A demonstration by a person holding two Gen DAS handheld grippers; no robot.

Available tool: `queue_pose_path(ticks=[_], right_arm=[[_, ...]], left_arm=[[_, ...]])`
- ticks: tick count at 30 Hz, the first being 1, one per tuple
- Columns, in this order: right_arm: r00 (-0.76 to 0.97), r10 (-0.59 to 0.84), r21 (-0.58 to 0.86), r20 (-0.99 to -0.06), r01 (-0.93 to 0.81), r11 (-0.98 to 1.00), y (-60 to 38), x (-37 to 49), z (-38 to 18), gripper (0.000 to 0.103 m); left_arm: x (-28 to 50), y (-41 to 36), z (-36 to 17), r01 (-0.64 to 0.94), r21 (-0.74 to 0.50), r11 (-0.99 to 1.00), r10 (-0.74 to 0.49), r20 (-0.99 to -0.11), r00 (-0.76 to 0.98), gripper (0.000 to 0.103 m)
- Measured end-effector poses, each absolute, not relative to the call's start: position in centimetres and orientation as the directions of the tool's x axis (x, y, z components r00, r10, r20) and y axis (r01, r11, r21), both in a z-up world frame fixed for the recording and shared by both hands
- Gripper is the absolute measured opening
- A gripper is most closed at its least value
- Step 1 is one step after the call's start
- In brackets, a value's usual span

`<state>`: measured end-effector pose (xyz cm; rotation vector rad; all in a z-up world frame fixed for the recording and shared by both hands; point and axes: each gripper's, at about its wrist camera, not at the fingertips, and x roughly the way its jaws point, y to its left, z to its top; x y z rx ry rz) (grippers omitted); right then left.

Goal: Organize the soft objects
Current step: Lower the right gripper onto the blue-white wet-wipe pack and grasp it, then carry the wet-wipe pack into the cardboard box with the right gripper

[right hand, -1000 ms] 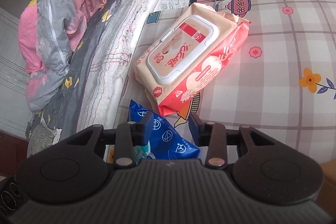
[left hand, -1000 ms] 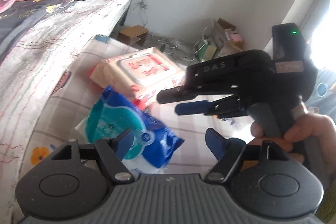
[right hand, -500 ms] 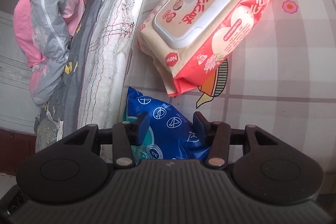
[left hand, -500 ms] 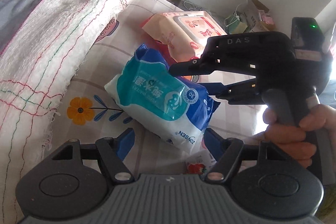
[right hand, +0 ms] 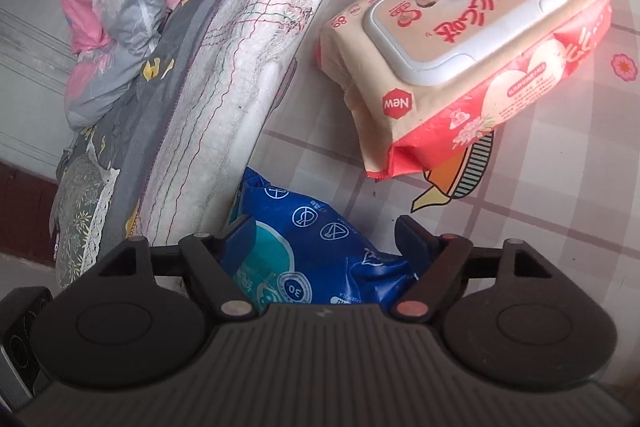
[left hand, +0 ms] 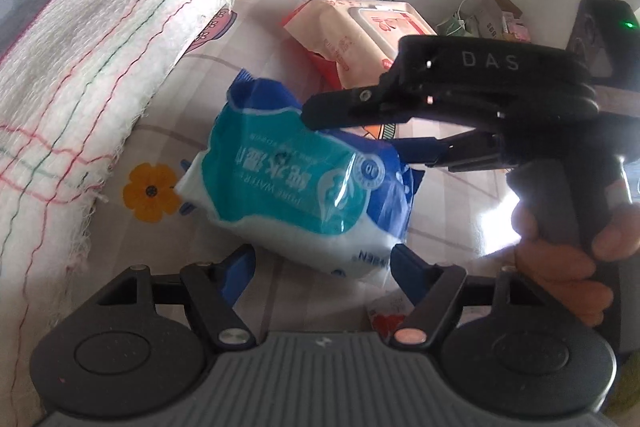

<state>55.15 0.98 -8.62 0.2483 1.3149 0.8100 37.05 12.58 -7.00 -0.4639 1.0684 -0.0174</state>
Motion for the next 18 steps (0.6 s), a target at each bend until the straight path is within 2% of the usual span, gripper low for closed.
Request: queue_pose_path(ticks=[1, 5, 7, 13, 18], right_arm=[[0.025, 0.651, 0.59, -0.759, -0.399, 0.702, 1.1, 55.2, -8.6, 0.076], [0.008, 0.649, 0.589, -0.76, -0.414, 0.694, 1.2, 55.4, -8.9, 0.076], [-0.038, 0.686, 0.648, -0.727, -0.368, 0.667, 0.9, 55.8, -9.4, 0.07], [0.005, 0.693, 0.627, -0.721, -0.42, 0.656, 0.5, 55.1, -7.6, 0.052], [0.027, 0.706, 0.631, -0.708, -0.425, 0.649, -0.1, 54.7, -5.9, 0.047]], left_arm=[[37.4, 12.4, -7.1, -0.206, -0.379, 0.902, -0.237, -0.835, 0.496, 0.079], [37.8, 12.1, -7.0, -0.22, -0.363, 0.905, -0.207, -0.831, 0.517, 0.078], [37.7, 12.2, -6.9, -0.227, -0.365, 0.903, -0.197, -0.822, 0.535, 0.075], [37.3, 12.3, -4.9, -0.23, -0.347, 0.909, -0.146, -0.783, 0.605, 0.068], [36.9, 12.1, -2.0, -0.219, -0.309, 0.926, -0.088, -0.738, 0.669, 0.068]])
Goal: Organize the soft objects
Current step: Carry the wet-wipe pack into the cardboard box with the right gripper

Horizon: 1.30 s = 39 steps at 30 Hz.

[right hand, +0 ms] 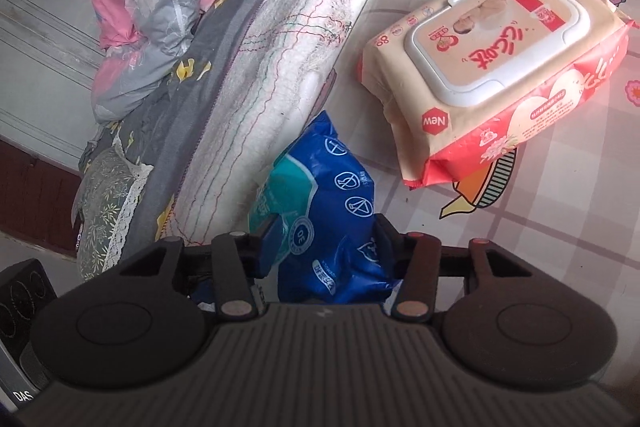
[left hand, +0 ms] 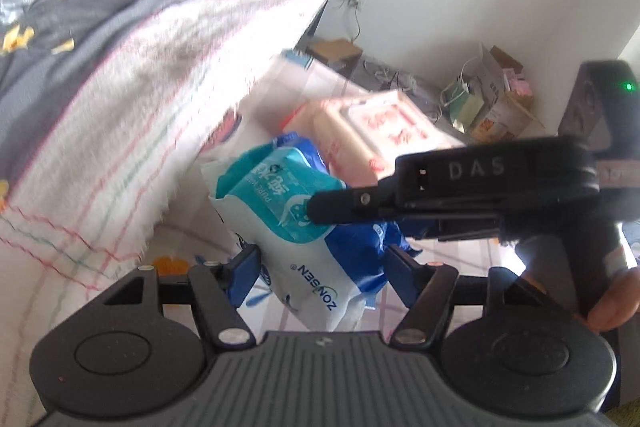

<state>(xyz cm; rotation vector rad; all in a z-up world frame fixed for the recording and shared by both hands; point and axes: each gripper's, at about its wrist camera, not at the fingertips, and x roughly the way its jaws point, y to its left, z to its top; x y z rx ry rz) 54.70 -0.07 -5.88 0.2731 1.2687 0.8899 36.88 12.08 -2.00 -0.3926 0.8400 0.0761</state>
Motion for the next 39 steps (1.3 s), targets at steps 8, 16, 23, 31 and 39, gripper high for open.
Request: queue_pose_path(ticks=[8, 16, 23, 31, 39], right_arm=[[0.08, 0.761, 0.673, -0.644, -0.412, 0.614, -2.9, 52.3, -1.1, 0.044], [0.208, 0.797, 0.714, -0.567, -0.359, 0.601, -12.8, 47.0, 5.3, 0.042], [0.397, 0.742, 0.71, -0.54, -0.258, 0.655, -26.9, 40.6, 8.8, 0.042], [0.474, 0.656, 0.714, -0.587, -0.079, 0.696, -39.6, 34.8, 4.3, 0.042], [0.35, 0.615, 0.679, -0.706, 0.089, 0.729, -43.6, 34.3, -6.1, 0.036]], left_arm=[[33.9, 9.9, 3.0, -0.162, -0.281, 0.946, -0.074, -0.672, 0.737, 0.068], [30.9, 1.9, 8.7, 0.042, -0.263, 0.964, -0.195, -0.591, 0.783, 0.068], [29.5, -8.1, 9.9, 0.286, -0.275, 0.918, -0.395, -0.569, 0.721, 0.069], [28.5, -17.9, 4.9, 0.463, -0.238, 0.854, -0.485, -0.685, 0.543, 0.07], [28.6, -18.2, 2.9, 0.429, -0.181, 0.885, -0.409, -0.743, 0.53, 0.069]])
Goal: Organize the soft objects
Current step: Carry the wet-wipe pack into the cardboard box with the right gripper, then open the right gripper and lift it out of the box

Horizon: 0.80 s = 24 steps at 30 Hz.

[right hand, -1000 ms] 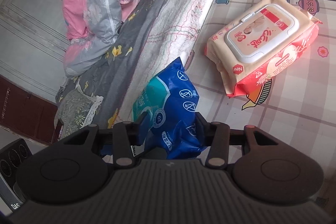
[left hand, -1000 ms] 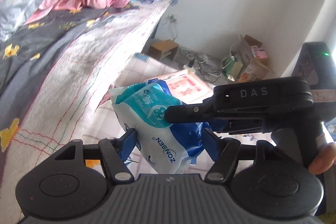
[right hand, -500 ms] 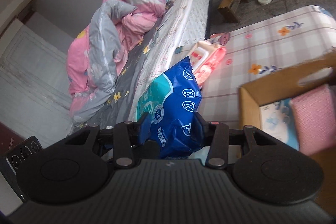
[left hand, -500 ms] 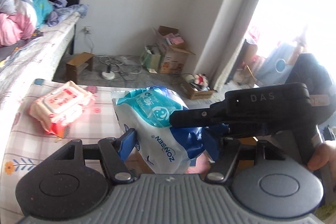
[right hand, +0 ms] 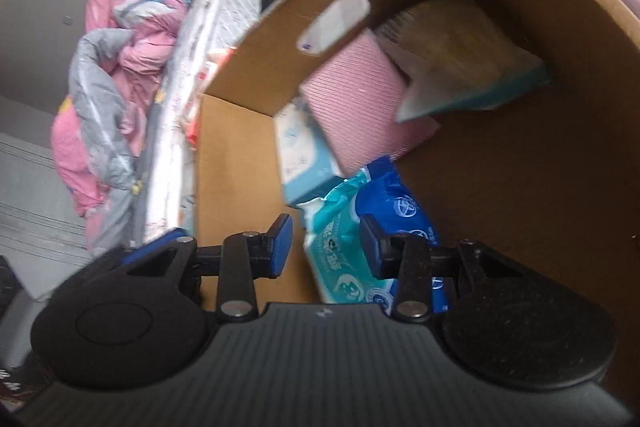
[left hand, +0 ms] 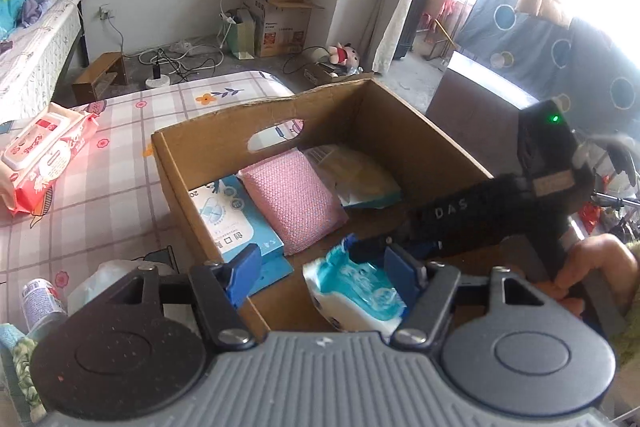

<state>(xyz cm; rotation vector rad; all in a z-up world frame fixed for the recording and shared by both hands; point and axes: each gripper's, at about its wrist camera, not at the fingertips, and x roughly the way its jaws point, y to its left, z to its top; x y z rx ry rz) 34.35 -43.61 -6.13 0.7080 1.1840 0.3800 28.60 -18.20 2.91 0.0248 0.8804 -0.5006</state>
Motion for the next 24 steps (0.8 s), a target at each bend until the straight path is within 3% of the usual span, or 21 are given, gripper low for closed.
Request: queue_pose_path(ticks=[4, 8, 13, 19, 24], right_arm=[[0.313, 0.585, 0.642, -0.748, 0.118, 0.758, -43.9, 34.1, -8.3, 0.038], [0.346, 0.579, 0.635, -0.738, 0.067, 0.77, -44.3, 33.1, -7.0, 0.041], [0.366, 0.441, 0.454, -0.82, -0.054, 0.889, -43.7, 32.3, -5.1, 0.066], [0.218, 0.45, 0.476, -0.866, 0.085, 0.875, -45.1, 31.1, -6.0, 0.066], [0.148, 0.418, 0.434, -0.896, 0.1, 0.895, -44.4, 31.4, -7.4, 0.064]], left_arm=[[28.2, -16.9, 4.1, 0.406, -0.166, 0.899, -0.389, -0.729, 0.563, 0.07], [27.6, -14.8, 4.6, 0.368, -0.175, 0.913, -0.373, -0.724, 0.58, 0.071], [26.2, -11.8, 4.6, 0.318, -0.18, 0.931, -0.345, -0.724, 0.598, 0.071], [24.3, -8.8, 4.4, 0.252, -0.178, 0.951, -0.301, -0.723, 0.622, 0.071], [23.3, -6.9, 4.2, 0.222, -0.208, 0.952, -0.303, -0.719, 0.625, 0.072]])
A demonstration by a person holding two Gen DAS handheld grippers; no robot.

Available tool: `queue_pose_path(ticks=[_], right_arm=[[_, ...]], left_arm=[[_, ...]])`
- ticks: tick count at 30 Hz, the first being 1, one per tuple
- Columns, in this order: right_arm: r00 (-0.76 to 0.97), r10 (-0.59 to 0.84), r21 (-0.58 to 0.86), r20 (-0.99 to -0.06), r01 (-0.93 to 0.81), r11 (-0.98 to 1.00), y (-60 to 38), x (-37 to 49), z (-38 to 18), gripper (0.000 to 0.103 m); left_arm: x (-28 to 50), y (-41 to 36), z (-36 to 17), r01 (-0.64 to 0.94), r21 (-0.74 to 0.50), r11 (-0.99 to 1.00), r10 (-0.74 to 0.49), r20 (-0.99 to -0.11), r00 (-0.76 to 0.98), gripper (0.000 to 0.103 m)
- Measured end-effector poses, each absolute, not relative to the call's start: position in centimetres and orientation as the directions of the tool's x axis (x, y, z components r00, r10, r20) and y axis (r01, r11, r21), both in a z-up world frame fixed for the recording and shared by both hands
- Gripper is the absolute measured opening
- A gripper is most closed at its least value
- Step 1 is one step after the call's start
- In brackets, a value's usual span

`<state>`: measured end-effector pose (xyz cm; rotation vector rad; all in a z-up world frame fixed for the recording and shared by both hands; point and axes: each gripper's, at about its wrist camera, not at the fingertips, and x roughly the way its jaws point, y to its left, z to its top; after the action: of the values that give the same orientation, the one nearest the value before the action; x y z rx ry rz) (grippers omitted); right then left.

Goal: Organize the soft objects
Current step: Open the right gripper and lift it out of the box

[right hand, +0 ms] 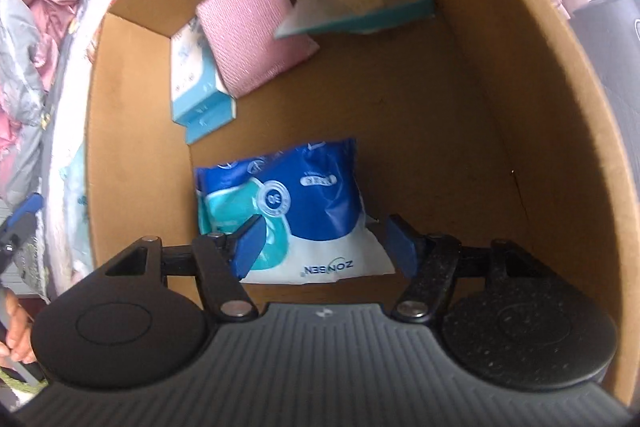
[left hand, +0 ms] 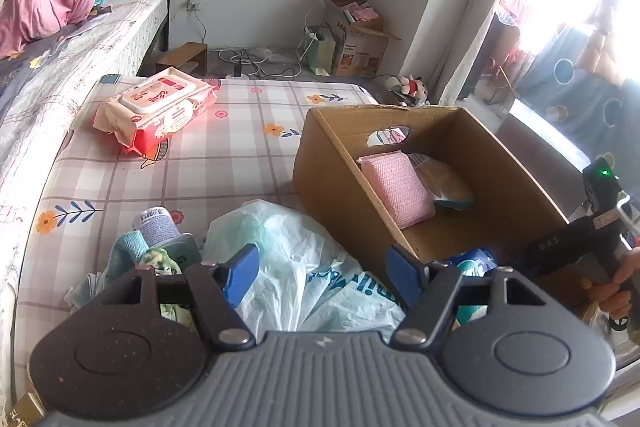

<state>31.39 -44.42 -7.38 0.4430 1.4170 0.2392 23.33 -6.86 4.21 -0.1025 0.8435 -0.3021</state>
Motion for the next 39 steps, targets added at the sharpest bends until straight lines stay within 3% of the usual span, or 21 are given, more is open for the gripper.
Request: queue_pose_path(ticks=[6, 14, 18, 23, 26, 27, 30, 36, 39], right_arm=[[0.225, 0.429, 0.438, -0.875, -0.012, 0.899, -42.1, 34.0, -7.3, 0.052], [0.317, 0.54, 0.547, -0.78, -0.076, 0.834, -38.5, 37.5, -6.4, 0.053], [0.367, 0.52, 0.555, -0.771, -0.012, 0.831, -39.8, 36.1, -5.1, 0.068], [0.301, 0.489, 0.53, -0.819, 0.068, 0.845, -41.6, 33.8, -6.6, 0.071], [0.218, 0.522, 0.546, -0.825, 0.065, 0.836, -40.6, 32.5, -8.8, 0.061], [0.221, 0.542, 0.565, -0.811, 0.054, 0.823, -40.1, 32.4, -9.1, 0.052], [0.234, 0.549, 0.566, -0.802, 0.009, 0.824, -38.5, 32.8, -8.8, 0.047], [0.252, 0.557, 0.558, -0.791, -0.075, 0.826, -36.4, 34.3, -8.6, 0.046], [0.259, 0.564, 0.558, -0.784, -0.106, 0.823, -36.1, 34.5, -8.6, 0.05]], left_arm=[[22.8, -6.4, 4.1, 0.219, -0.227, 0.949, -0.315, -0.717, 0.622, 0.072], [22.3, -7.1, 2.7, 0.235, -0.237, 0.943, -0.332, -0.736, 0.59, 0.072], [22.2, -6.3, 2.3, 0.217, -0.241, 0.946, -0.324, -0.746, 0.582, 0.072], [22.0, -5.7, 2.2, 0.218, -0.24, 0.946, -0.324, -0.747, 0.58, 0.072], [21.7, -5.6, 1.9, 0.212, -0.237, 0.948, -0.318, -0.752, 0.578, 0.072], [21.6, -5.5, 1.8, 0.208, -0.238, 0.949, -0.316, -0.754, 0.576, 0.072], [21.1, -5.2, 1.7, 0.193, -0.24, 0.952, -0.307, -0.76, 0.573, 0.072], [20.3, -4.1, 2.2, 0.161, -0.238, 0.958, -0.287, -0.754, 0.592, 0.072], [20.0, -3.4, 2.5, 0.144, -0.24, 0.96, -0.277, -0.748, 0.603, 0.074]])
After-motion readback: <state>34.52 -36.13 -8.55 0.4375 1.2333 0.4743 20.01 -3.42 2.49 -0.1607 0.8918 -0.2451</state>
